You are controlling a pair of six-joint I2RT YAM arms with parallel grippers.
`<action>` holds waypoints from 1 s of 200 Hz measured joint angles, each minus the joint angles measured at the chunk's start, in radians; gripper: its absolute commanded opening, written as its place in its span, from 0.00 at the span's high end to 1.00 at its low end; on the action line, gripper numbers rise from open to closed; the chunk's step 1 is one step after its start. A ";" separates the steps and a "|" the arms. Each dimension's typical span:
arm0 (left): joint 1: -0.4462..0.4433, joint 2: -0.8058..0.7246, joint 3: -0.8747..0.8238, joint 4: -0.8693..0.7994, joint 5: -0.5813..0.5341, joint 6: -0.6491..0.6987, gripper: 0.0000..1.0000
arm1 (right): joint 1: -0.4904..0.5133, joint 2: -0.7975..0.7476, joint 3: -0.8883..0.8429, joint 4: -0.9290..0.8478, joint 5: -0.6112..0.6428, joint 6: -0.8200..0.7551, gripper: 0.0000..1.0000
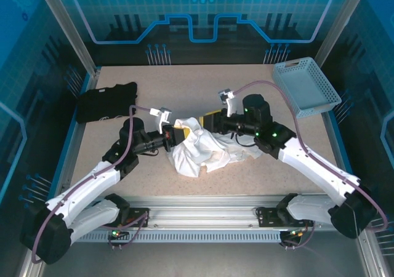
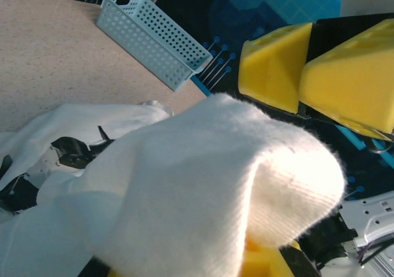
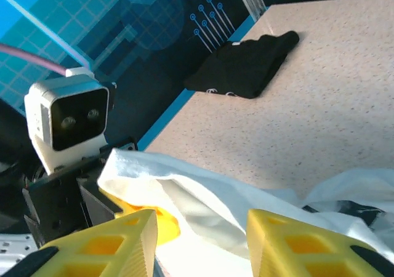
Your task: Fold the inside-out t-shirt
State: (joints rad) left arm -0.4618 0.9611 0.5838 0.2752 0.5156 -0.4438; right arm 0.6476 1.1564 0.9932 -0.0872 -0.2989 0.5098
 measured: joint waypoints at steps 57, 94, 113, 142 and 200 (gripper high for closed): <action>0.002 0.007 0.000 0.023 0.056 -0.003 1.00 | 0.049 0.035 -0.099 -0.027 0.074 -0.159 0.41; 0.002 0.015 0.000 0.023 0.067 -0.003 1.00 | 0.070 0.106 -0.103 0.004 0.134 -0.190 0.55; 0.002 0.015 0.000 0.023 0.069 -0.003 1.00 | 0.070 0.134 -0.103 0.026 0.166 -0.198 0.84; 0.002 0.013 -0.005 0.023 0.065 -0.002 1.00 | 0.064 0.156 -0.094 0.003 0.171 -0.223 1.00; 0.008 0.024 -0.016 -0.091 -0.107 0.037 0.69 | -0.075 0.047 0.008 -0.077 -0.215 -0.132 1.00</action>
State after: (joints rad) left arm -0.4534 0.9848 0.5678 0.1841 0.4084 -0.4072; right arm 0.5728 1.2034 1.0016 -0.1638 -0.5140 0.3782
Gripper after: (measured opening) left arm 0.252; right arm 0.057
